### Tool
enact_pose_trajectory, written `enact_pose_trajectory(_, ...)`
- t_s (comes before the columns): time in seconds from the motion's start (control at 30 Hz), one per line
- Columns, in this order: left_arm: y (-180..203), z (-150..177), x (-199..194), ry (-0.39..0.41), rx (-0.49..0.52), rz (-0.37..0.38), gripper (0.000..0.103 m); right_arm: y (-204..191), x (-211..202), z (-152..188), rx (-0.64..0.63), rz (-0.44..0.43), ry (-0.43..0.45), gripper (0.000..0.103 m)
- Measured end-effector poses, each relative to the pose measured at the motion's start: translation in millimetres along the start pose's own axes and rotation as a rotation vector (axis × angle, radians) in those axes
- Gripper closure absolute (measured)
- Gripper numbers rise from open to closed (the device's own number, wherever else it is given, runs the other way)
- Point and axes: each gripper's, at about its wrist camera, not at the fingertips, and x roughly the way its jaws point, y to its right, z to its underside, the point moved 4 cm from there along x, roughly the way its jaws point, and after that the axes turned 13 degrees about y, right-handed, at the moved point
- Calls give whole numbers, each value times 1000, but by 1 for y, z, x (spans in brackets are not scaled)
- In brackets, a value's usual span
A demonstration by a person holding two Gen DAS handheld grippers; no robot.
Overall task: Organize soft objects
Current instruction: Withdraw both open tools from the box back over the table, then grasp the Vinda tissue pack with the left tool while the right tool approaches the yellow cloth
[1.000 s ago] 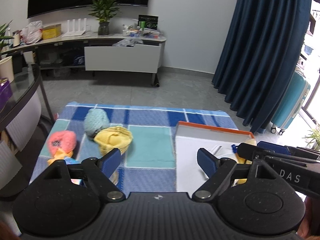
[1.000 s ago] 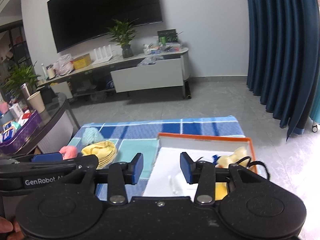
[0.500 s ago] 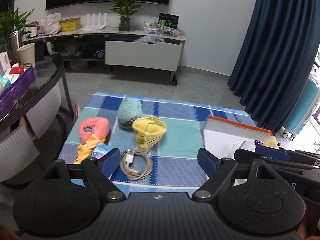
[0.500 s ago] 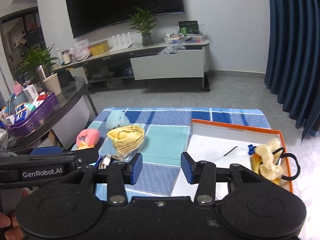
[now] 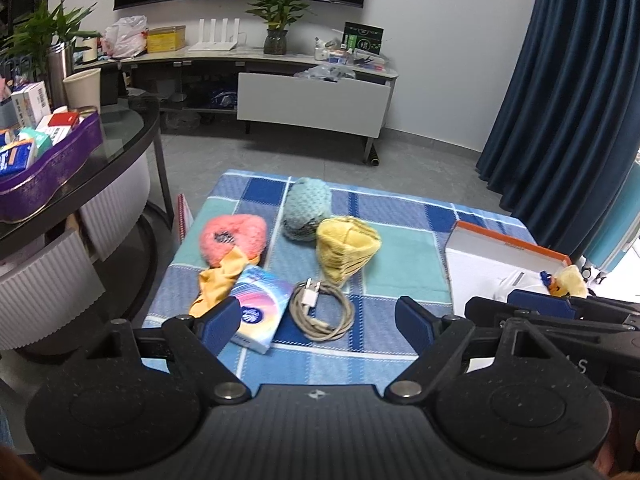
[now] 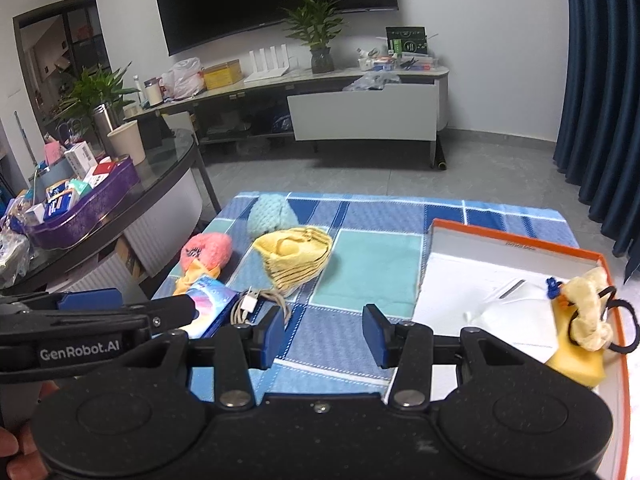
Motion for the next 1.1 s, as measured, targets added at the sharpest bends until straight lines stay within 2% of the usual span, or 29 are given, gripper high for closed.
enact_pose_trajectory(0.37,-30,16,3,-19,-24,-23,17,-10,13,18,8,-25,-43,49)
enact_pose_trajectory(0.6,-38,14,14,-15,51,-22,16,-11,18,22,20,-28,-51,49)
enact_pose_trajectory(0.67,-40,13,19,-12,75,-11,13,-13,19,23,15,-29,-54,49)
enact_pose_trajectory(0.77,-45,18,25,-22,128,-19,12,-13,18,23,10,-38,-52,49)
enact_pose_trajectory(0.9,-53,26,36,-30,143,-44,12,-9,23,24,28,-30,-55,47)
enact_pose_trajectory(0.97,-53,29,42,-34,146,-43,13,-9,26,26,31,-32,-61,46)
enact_pose_trajectory(1.1,-44,34,53,-24,218,-41,13,-10,32,28,28,-31,-71,46)
